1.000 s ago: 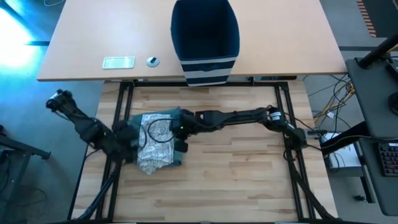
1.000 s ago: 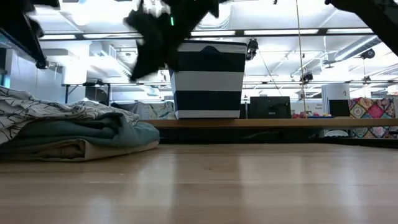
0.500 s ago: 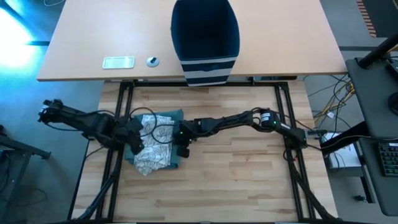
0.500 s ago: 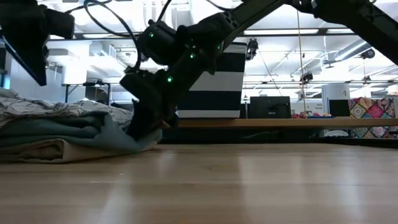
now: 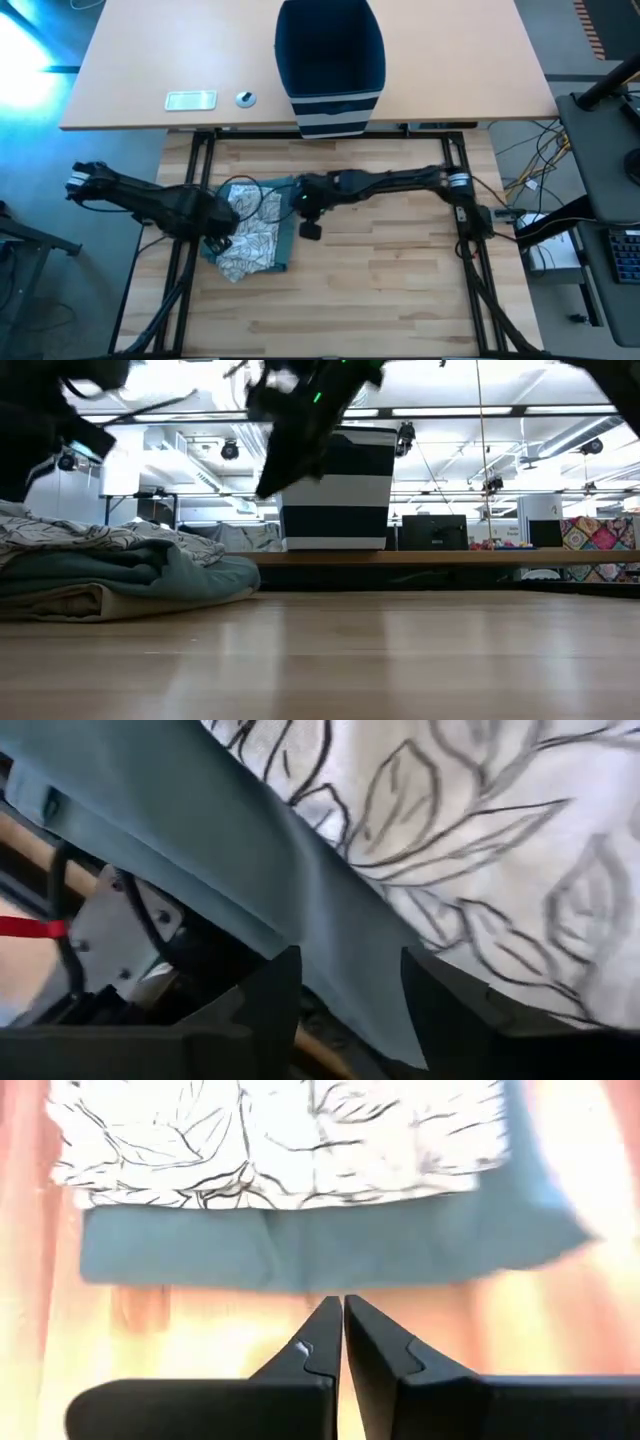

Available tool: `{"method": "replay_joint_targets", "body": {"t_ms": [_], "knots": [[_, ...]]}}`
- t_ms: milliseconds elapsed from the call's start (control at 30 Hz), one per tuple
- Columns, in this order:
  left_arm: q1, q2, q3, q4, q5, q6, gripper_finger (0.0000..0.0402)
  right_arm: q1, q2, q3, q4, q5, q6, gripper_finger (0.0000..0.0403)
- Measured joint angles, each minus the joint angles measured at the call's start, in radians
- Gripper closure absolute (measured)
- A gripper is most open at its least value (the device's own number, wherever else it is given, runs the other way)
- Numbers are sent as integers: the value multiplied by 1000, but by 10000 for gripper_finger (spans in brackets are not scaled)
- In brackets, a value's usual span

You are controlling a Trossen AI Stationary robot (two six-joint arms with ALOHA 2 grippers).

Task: Fold Laundry from Bin
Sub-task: Fold the white shirt

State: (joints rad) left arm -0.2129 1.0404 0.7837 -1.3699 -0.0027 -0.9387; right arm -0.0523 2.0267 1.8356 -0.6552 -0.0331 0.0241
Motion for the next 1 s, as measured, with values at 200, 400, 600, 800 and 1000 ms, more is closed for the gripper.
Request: {"method": "replay_joint_targets", "body": {"t_ms": [200, 400, 600, 800, 1000], "knots": [[166, 210, 40, -79, -19, 258, 297, 13, -206, -25, -88, 112, -17, 390], [306, 380, 74, -42, -73, 449, 363, 28, -374, -121, -105, 173, -3, 390], [391, 502, 62, -129, -207, 476, 399, 55, -511, -291, -100, 202, 64, 390], [491, 578, 53, -202, -319, 533, 400, 61, -594, -464, -90, 219, 143, 390], [467, 462, 182, -201, -121, 486, 401, 66, -659, -572, -87, 219, 223, 390]]}}
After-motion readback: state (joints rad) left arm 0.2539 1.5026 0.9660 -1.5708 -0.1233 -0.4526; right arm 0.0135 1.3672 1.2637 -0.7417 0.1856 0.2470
